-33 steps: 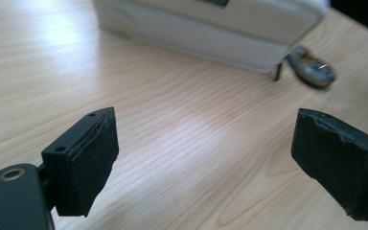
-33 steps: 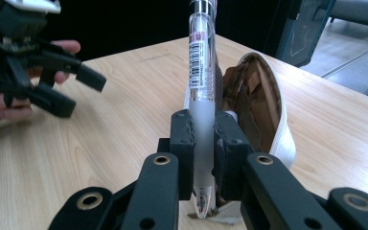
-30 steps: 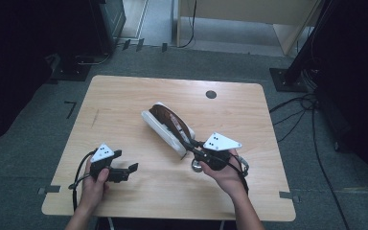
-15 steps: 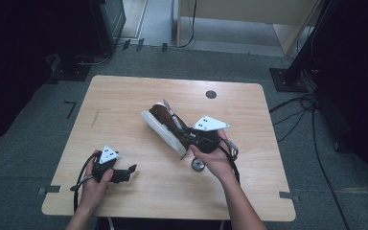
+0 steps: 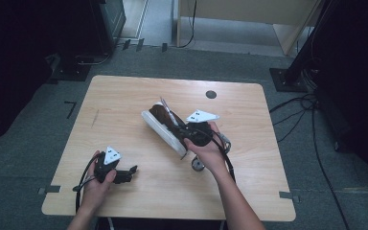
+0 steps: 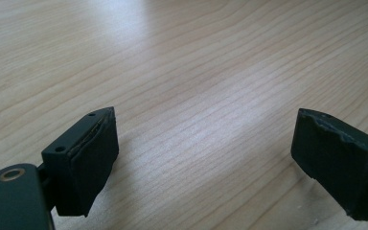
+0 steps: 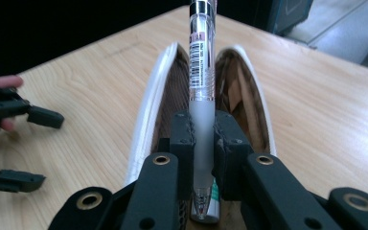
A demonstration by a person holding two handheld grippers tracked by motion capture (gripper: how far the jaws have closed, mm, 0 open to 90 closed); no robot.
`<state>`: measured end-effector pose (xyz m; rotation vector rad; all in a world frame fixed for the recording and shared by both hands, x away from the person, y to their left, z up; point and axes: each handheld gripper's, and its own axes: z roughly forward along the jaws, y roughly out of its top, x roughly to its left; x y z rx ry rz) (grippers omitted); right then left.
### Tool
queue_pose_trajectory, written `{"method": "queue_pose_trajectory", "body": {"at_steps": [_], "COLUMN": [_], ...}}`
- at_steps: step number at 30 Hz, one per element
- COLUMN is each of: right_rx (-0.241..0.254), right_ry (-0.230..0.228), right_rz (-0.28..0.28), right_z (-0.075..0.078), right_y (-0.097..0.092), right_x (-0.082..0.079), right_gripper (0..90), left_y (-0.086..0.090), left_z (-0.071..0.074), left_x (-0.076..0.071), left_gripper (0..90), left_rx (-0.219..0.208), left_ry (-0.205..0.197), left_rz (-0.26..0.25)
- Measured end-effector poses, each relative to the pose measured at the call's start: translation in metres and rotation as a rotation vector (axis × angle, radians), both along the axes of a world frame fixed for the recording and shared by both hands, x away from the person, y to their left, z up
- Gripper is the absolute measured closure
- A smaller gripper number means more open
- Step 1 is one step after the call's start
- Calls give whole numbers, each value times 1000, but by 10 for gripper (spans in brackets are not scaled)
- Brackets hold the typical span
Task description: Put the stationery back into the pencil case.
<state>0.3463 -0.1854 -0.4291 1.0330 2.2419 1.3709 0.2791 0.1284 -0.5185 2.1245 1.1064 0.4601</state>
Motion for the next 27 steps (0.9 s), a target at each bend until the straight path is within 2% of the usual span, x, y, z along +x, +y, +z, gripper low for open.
{"method": "queue_pose_trajectory", "body": {"at_steps": [4, 8, 18, 27], "right_rx": [-30, -47, -104, -129], "right_ry": [29, 44, 116, 199], "right_rz": [-7, -9, -16, -21], "right_z": [-7, -12, -25, -31], "right_y": [5, 9, 13, 13], "right_x": [3, 6, 13, 14], "right_gripper": [805, 805, 803, 802], "left_y": [-2, -2, -2, -2], "left_z": [0, 0, -1, -1], "left_x": [0, 1, 0, 0], "left_gripper": [97, 97, 97, 97], "left_rx": [19, 17, 14, 15], "left_ry": [5, 7, 9, 9], "left_rz": [-1, -5, -6, -9]}}
